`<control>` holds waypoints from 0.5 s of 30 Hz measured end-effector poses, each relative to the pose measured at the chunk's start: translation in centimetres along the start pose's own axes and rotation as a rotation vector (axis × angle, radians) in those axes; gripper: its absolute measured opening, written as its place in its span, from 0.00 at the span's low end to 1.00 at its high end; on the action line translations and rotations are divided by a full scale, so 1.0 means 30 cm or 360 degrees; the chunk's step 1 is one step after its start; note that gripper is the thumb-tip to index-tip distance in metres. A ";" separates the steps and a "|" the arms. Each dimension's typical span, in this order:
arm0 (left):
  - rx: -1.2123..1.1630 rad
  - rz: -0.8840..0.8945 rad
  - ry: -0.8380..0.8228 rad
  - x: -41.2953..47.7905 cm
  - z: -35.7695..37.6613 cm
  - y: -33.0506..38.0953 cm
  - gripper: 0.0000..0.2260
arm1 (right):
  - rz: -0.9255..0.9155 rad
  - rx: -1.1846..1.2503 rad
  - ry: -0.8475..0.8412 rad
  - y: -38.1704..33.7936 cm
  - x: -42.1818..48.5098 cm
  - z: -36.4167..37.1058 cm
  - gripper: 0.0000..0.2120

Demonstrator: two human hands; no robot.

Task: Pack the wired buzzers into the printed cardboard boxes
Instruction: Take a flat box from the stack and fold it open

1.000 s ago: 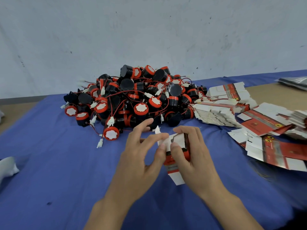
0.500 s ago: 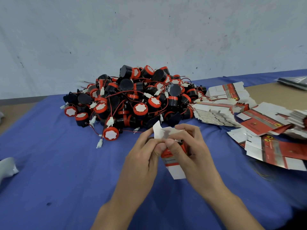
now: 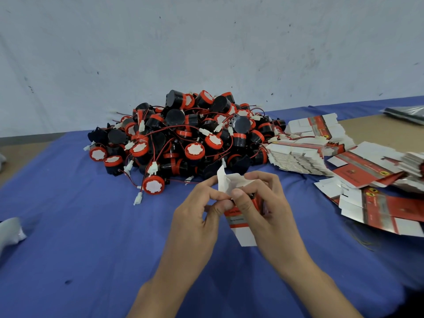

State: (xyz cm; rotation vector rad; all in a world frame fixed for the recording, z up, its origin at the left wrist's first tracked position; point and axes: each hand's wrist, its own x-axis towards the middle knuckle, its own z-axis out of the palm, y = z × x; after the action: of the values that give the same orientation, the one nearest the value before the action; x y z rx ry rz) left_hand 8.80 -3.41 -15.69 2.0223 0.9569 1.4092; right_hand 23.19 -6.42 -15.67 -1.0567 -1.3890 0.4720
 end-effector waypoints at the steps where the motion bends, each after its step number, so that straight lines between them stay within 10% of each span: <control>1: -0.0002 -0.0013 -0.0005 0.000 0.000 0.004 0.03 | 0.0008 0.0008 0.0003 0.000 0.000 0.000 0.10; 15: -0.0489 -0.0241 0.0039 -0.008 0.007 0.019 0.15 | -0.0019 -0.0028 -0.0020 -0.001 0.000 -0.005 0.11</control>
State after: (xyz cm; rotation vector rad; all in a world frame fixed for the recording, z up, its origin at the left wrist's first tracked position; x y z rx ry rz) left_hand 9.09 -3.95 -15.49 1.6773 0.8269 1.4050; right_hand 23.33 -6.49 -15.61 -1.0606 -1.4123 0.4592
